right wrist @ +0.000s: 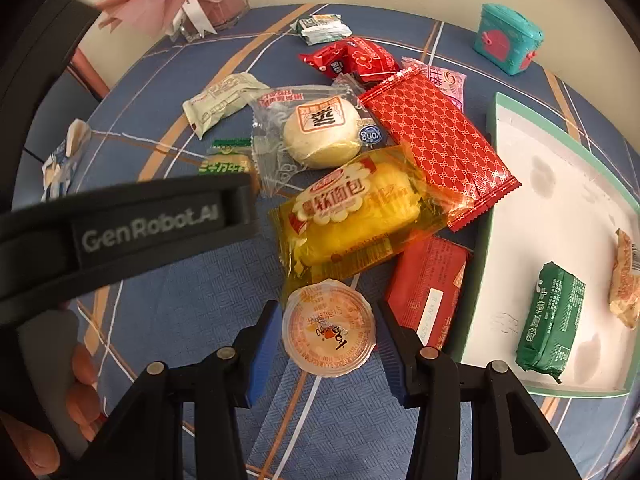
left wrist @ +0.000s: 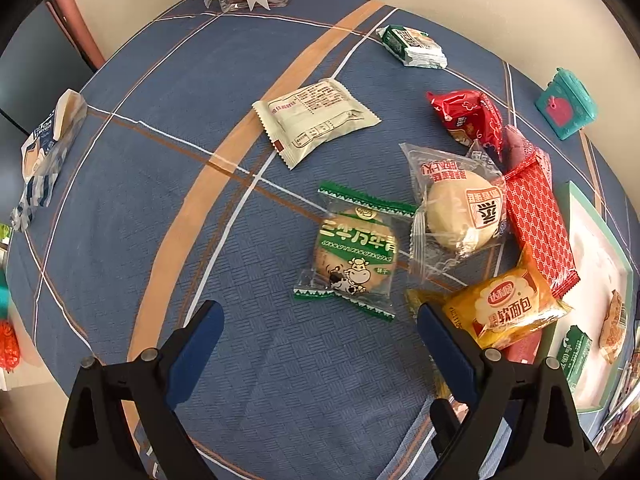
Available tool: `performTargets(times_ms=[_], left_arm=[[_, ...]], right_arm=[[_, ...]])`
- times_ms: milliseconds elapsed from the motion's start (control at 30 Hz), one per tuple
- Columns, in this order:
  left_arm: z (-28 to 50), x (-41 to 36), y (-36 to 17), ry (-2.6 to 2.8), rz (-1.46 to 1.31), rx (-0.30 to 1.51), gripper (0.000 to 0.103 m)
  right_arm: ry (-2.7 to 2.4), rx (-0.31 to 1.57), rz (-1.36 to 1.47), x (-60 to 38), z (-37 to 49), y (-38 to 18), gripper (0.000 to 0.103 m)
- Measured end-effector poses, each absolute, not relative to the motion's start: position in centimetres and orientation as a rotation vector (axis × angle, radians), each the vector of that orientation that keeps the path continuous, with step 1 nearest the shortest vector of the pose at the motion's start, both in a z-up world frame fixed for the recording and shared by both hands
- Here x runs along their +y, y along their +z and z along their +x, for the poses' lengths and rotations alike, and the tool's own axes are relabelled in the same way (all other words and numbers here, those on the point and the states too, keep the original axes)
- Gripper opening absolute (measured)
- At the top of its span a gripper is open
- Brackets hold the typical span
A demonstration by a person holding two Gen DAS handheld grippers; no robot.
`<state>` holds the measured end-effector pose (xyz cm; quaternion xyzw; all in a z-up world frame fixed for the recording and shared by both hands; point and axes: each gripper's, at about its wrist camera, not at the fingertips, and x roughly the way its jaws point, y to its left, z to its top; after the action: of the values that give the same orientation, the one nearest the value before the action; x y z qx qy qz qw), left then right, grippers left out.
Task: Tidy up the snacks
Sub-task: 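Grasp the orange-lidded jelly cup with the right tool, then carry the jelly cup toward the white tray with the right tool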
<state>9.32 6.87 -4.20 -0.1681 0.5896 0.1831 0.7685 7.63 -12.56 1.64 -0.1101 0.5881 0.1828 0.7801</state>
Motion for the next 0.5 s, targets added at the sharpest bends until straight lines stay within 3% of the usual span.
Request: performTargets(times_ms=[500], left_arm=[[9.3, 4.3, -1.3, 0.382, -0.377, 1.242, 0.097]], right_arm=[[0.402, 1.27, -0.154, -14.2, 7.6, 3.1, 0.048]])
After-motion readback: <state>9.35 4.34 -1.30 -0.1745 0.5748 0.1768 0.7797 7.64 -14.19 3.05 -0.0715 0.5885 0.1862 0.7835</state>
